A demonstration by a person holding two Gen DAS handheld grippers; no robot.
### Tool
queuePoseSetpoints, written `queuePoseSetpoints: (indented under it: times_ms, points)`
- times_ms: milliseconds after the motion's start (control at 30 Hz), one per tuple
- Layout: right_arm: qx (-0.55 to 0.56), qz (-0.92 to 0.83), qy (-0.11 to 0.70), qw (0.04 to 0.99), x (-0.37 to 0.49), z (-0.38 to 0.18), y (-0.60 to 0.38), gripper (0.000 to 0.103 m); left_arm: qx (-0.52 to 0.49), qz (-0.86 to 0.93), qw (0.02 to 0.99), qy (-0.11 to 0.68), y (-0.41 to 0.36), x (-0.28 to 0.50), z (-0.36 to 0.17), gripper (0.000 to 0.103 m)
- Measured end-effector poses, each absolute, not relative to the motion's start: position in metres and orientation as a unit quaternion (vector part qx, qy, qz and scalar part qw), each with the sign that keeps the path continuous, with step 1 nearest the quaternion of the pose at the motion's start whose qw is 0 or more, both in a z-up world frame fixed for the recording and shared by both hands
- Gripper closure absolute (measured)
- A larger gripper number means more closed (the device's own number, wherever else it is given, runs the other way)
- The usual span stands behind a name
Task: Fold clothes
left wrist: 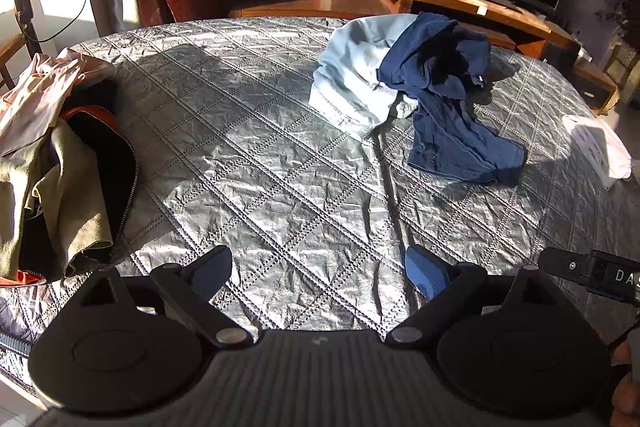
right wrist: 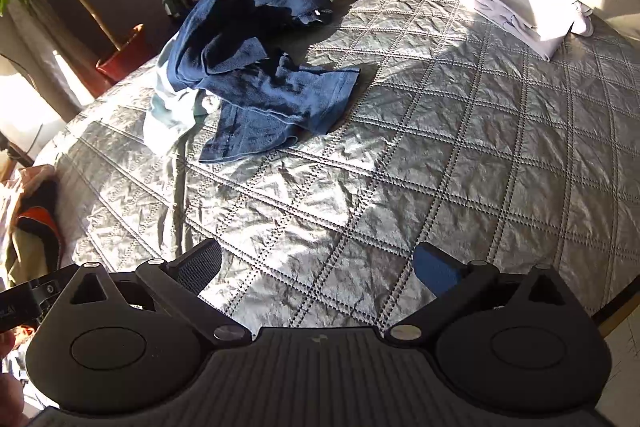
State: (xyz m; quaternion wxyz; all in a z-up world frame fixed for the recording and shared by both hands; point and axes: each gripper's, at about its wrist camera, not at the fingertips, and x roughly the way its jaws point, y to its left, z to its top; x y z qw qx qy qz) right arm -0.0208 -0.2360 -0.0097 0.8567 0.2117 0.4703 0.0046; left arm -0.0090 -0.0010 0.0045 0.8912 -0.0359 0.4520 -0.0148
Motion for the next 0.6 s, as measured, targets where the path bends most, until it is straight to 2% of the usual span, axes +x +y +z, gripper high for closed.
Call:
queuePoseSetpoints:
  times_ms: [233, 367, 500, 600]
  points:
    - [0.062, -0.025, 0.434, 0.899, -0.041, 0.02, -0.241, 0.0, -0.03, -0.015, 0.906, 0.422, -0.004, -0.047, 0.022, 0.007]
    - [-0.018, -0.054, 0.382, 0.922, -0.096, 0.041, -0.211, 0.0, -0.03, -0.019, 0.904, 0.426, 0.0, -0.078, 0.031, 0.007]
    - [-0.028, -0.064, 0.373, 0.925, -0.111, 0.024, -0.195, 0.0, -0.027, -0.02, 0.903, 0.429, 0.001, -0.095, 0.037, 0.006]
    - [-0.015, -0.045, 0.383, 0.923, -0.119, 0.036, -0.2, 0.0, -0.025, -0.022, 0.904, 0.426, -0.001, -0.104, 0.038, 0.006]
